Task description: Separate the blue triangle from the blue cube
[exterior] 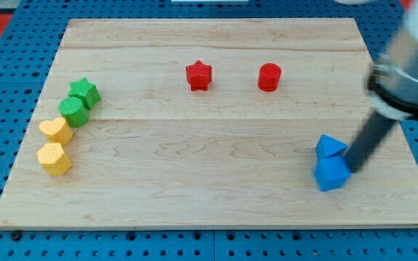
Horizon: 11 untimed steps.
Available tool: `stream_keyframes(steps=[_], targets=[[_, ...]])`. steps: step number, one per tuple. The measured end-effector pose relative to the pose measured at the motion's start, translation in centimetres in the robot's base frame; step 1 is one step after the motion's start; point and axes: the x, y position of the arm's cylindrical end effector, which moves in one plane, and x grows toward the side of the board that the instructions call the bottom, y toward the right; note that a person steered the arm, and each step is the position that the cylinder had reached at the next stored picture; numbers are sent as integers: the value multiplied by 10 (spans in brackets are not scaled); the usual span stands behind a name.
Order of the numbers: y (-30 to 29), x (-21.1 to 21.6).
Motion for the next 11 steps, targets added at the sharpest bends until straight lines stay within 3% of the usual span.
stream_keyframes(steps=[1, 2, 4, 6, 11], targets=[[-36, -69], [-63, -102], [-97, -83], [-186, -100], [-49, -113]])
